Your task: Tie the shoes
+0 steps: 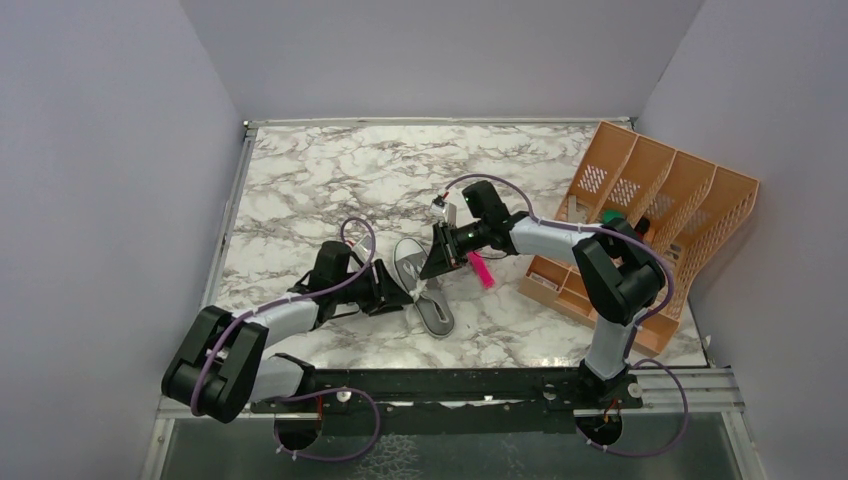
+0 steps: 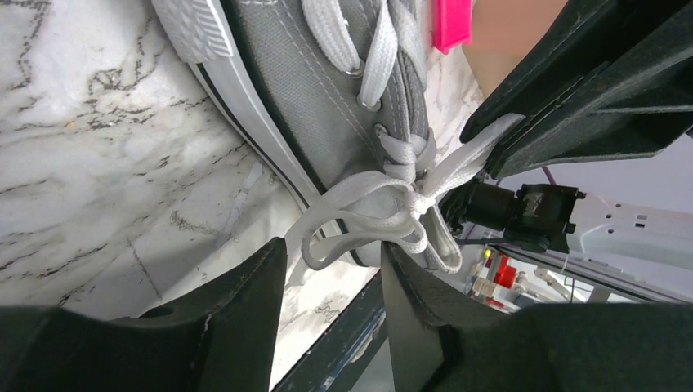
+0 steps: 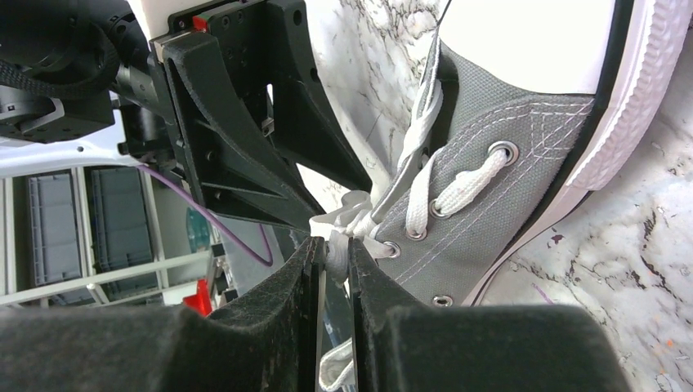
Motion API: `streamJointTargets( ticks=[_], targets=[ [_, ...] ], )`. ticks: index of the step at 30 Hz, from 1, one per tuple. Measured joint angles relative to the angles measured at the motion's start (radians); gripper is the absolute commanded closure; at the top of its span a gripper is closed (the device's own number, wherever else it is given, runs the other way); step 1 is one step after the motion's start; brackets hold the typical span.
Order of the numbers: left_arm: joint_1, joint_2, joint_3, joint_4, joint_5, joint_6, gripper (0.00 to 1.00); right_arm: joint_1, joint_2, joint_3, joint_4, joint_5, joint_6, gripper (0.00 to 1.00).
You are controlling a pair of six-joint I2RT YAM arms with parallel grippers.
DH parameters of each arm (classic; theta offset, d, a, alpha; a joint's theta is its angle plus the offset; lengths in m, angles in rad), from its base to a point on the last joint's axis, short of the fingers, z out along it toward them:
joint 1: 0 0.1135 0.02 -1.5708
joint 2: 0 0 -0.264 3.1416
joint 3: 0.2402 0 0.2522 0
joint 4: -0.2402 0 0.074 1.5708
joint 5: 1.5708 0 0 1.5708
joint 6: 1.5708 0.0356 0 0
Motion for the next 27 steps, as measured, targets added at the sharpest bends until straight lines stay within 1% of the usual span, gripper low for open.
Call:
streamJointTargets(
  ticks=[3,5,7,12,13,15,16,20,24,27],
  targets=[
    [0.000,0.011,0.000,0.017,0.001,-0.002,0.43,0.000,0.000,0.000,0.002,-0.001,0.005,0.79],
    [0.000,0.020,0.000,0.016,0.001,-0.002,0.44,0.000,0.000,0.000,0.002,-0.001,0.006,0.79],
    [0.000,0.025,0.000,0.017,0.001,-0.001,0.50,0.000,0.000,0.000,0.003,-0.002,0.006,0.80],
    [0.000,0.031,0.000,0.033,0.002,-0.003,0.78,0.000,0.000,0.000,0.004,-0.002,0.007,0.88],
    [0.000,0.032,0.000,0.036,0.002,-0.002,0.82,0.000,0.000,0.000,0.005,-0.002,0.008,0.90],
    [0.000,0.031,0.001,0.037,0.003,0.002,0.90,0.000,0.000,0.000,0.006,-0.002,0.010,0.98],
    [0.000,0.031,0.003,0.033,0.004,0.006,0.92,0.000,0.000,0.000,0.006,-0.002,0.011,0.99],
    [0.000,0.004,0.030,-0.050,0.002,0.037,1.00,0.000,0.000,0.000,0.003,0.006,0.016,1.00],
    [0.000,-0.041,0.057,-0.151,-0.001,0.066,1.00,0.000,-0.001,0.000,-0.002,0.048,0.022,1.00],
    [0.000,-0.040,0.072,-0.230,-0.008,0.073,1.00,0.000,-0.011,-0.007,-0.007,0.104,0.032,1.00]
  ],
)
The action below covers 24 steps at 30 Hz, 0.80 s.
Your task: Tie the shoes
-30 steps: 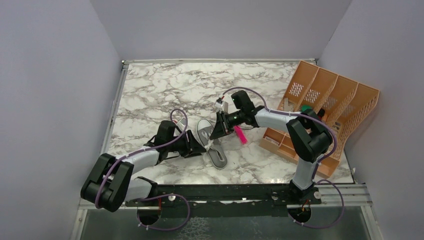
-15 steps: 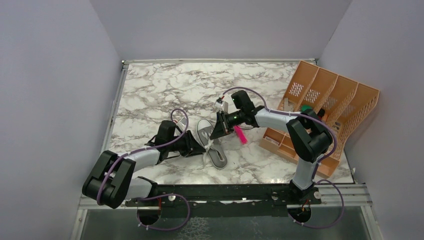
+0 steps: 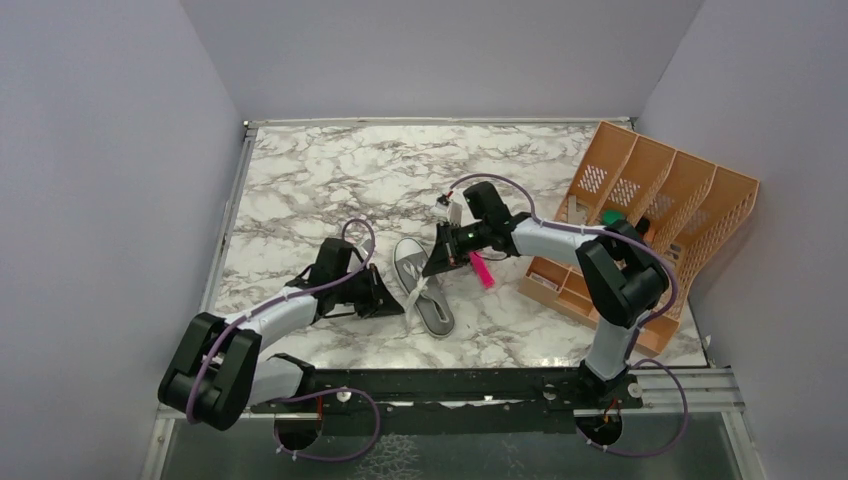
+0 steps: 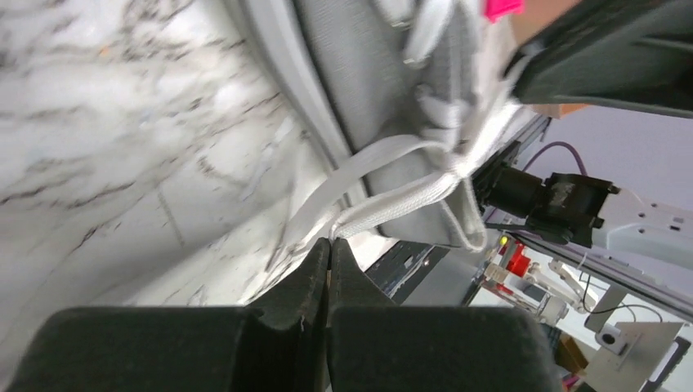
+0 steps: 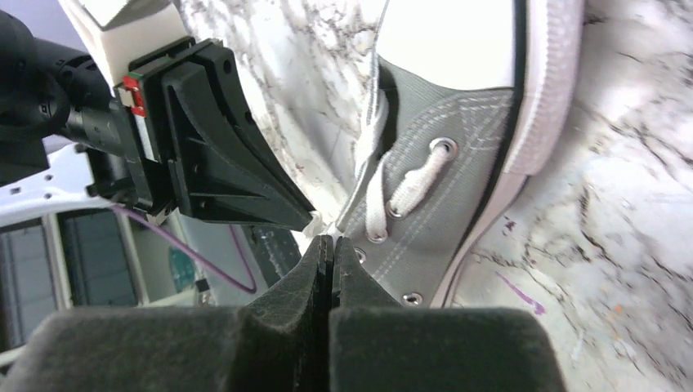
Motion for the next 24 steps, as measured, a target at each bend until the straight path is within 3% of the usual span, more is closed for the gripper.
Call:
streamJointTargets(
  ticks=[10,24],
  targets=[
    [-0.003,0.103,0.073,-0.190,-0.080,0.007,1.00,0.004,-0.092,-0.086,-0.014,0.149,0.053,1.00],
    [-0.013,0.133,0.080,-0.175,-0.134,0.011,1.00,-0.084,-0.135,-0.203,0.047,0.186,0.180,1.00]
  ],
)
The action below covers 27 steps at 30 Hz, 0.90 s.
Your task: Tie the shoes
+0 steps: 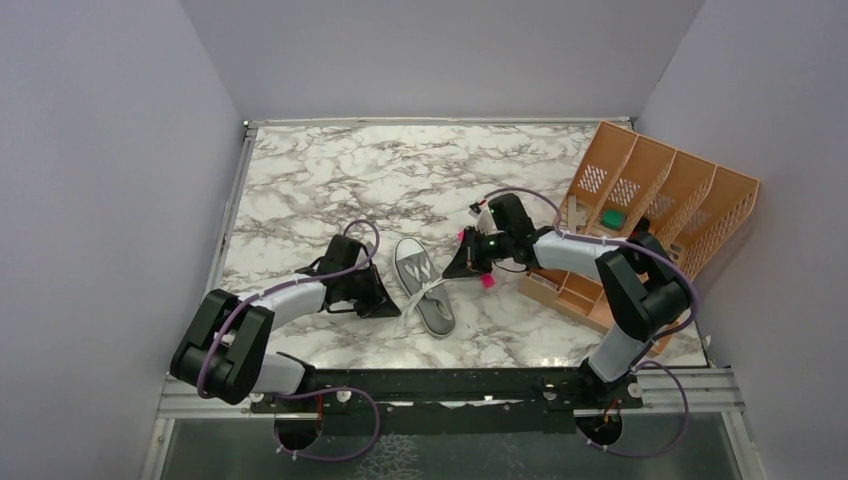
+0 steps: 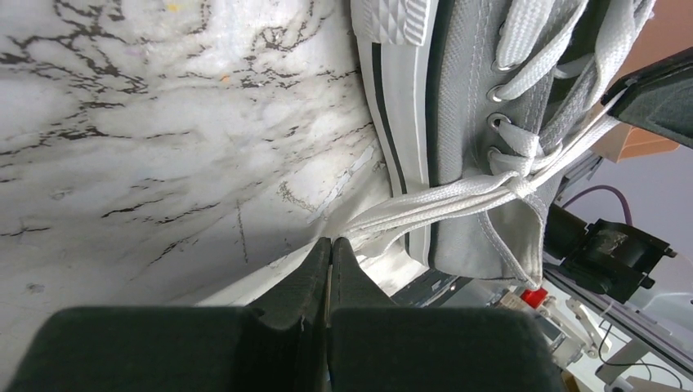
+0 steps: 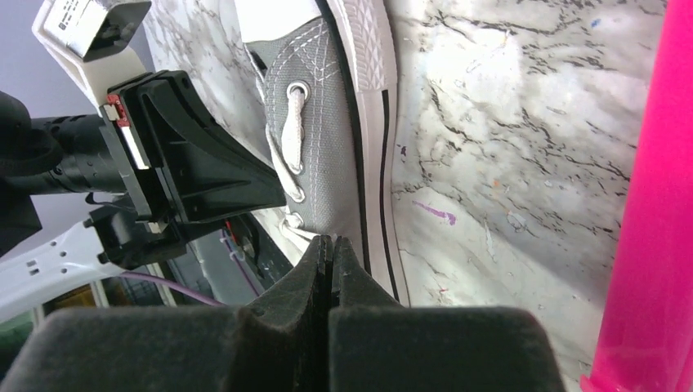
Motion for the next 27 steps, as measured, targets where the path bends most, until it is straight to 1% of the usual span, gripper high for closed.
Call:
streamJointTargets(
  ticks=[5,7,11,12,13,14,16,17,18,19,20,22,25,27],
  targets=[
    [-0.003,0.001,0.000,-0.005,-0.022,0.007,1.00,-0.025,-0.005,-0.024,0.027,0.003,0.026,1.00],
    [0.003,0.001,-0.004,-0.032,-0.024,0.003,1.00,-0.055,-0.006,-0.026,0.043,0.019,0.031,1.00],
    [0.002,-0.003,-0.004,-0.039,-0.027,0.002,1.00,-0.090,-0.012,-0.024,0.059,0.031,0.016,1.00],
    [0.002,-0.008,-0.004,-0.043,-0.030,0.002,1.00,-0.094,-0.012,-0.018,0.052,0.031,0.002,0.91],
    [0.002,-0.012,-0.004,-0.050,-0.032,0.002,0.98,-0.095,-0.012,-0.007,0.038,0.030,-0.018,0.75],
    [0.003,-0.021,-0.004,-0.063,-0.041,0.002,0.90,-0.095,-0.014,0.011,0.018,0.028,-0.047,0.62],
    [0.002,-0.050,0.005,-0.113,-0.068,0.005,0.72,-0.093,-0.033,0.042,-0.028,0.031,-0.089,0.41],
    [0.002,-0.066,0.016,-0.148,-0.087,0.008,0.61,-0.092,-0.053,0.063,-0.065,0.034,-0.119,0.14],
    [0.002,-0.084,0.033,-0.177,-0.103,0.010,0.48,-0.090,-0.077,0.085,-0.101,0.040,-0.145,0.03],
    [0.002,-0.114,0.067,-0.227,-0.132,0.018,0.35,-0.089,-0.103,0.109,-0.143,0.048,-0.169,0.01],
    [0.002,-0.137,0.097,-0.253,-0.148,0.023,0.32,-0.089,-0.140,0.138,-0.189,0.062,-0.208,0.00],
    [0.002,-0.196,0.192,-0.312,-0.193,0.043,0.30,-0.089,-0.209,0.184,-0.267,0.092,-0.250,0.00],
    [0.003,-0.263,0.347,-0.356,-0.240,0.073,0.29,-0.089,-0.305,0.262,-0.388,0.158,-0.298,0.00],
    [0.003,-0.291,0.446,-0.383,-0.271,0.094,0.29,-0.089,-0.362,0.339,-0.483,0.232,-0.327,0.00]
  ],
)
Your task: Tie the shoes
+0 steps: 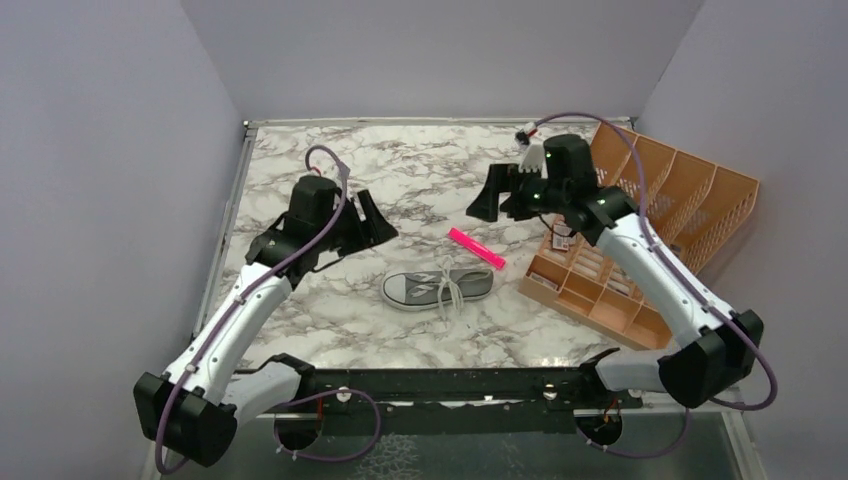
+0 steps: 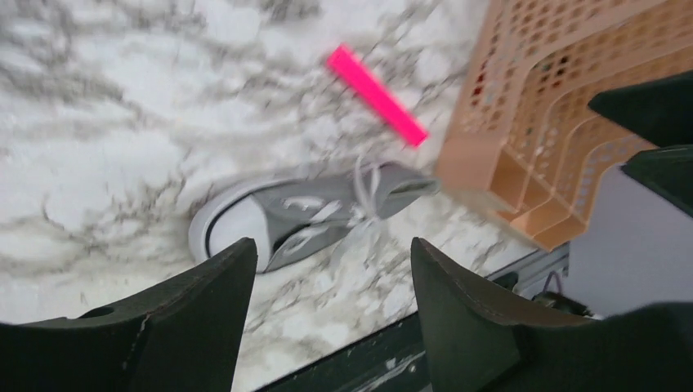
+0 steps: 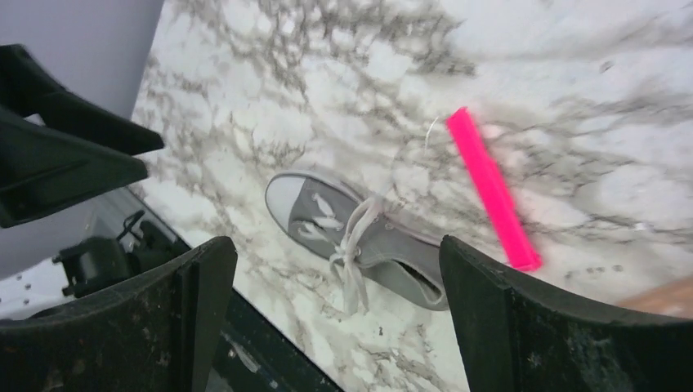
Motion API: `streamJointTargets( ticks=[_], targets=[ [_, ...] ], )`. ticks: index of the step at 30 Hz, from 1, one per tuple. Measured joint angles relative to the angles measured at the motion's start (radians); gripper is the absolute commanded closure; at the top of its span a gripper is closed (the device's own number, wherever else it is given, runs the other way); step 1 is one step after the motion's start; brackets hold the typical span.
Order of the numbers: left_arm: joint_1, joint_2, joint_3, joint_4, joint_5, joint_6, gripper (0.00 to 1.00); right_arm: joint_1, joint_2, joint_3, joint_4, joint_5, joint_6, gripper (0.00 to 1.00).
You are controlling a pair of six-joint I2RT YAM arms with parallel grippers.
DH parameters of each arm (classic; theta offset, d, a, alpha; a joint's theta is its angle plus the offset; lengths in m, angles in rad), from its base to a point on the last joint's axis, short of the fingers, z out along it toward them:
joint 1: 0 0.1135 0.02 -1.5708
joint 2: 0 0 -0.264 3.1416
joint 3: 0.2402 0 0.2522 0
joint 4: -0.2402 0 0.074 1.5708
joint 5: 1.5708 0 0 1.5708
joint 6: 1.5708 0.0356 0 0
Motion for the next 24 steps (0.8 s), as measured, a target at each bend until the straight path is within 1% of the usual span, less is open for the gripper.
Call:
streamJointTargets(
  ticks=[2,6,9,11,14,16,18,20,24],
  targets=[
    [0.000,-0.016,0.092,-0.017,-0.026,0.022,0.27,0.001,-0.040,0.082,-0.086,0.077,-0.026,0.00],
    [0.000,-0.018,0.351,-0.055,-0.093,0.097,0.24,0.001,-0.097,0.268,-0.251,0.237,-0.084,0.00],
    [0.000,-0.002,0.612,-0.062,-0.151,0.190,0.19,0.001,-0.137,0.436,-0.346,0.341,-0.124,0.00],
    [0.000,0.001,0.758,-0.043,-0.194,0.256,0.15,0.001,-0.163,0.571,-0.387,0.380,-0.153,0.00],
    [0.000,-0.013,0.927,0.013,-0.263,0.344,0.12,0.001,-0.191,0.793,-0.412,0.409,-0.188,0.00],
    [0.000,-0.029,0.991,0.043,-0.304,0.385,0.11,0.001,-0.194,0.939,-0.417,0.423,-0.195,0.00],
    [0.000,-0.056,1.024,0.076,-0.342,0.418,0.10,0.001,-0.211,1.030,-0.417,0.425,-0.195,0.00],
    [0.000,-0.080,1.034,0.108,-0.371,0.445,0.09,0.001,-0.236,1.065,-0.412,0.424,-0.194,0.00],
    [0.000,-0.096,1.036,0.141,-0.421,0.493,0.09,0.001,-0.256,1.051,-0.411,0.424,-0.183,0.00]
  ],
)
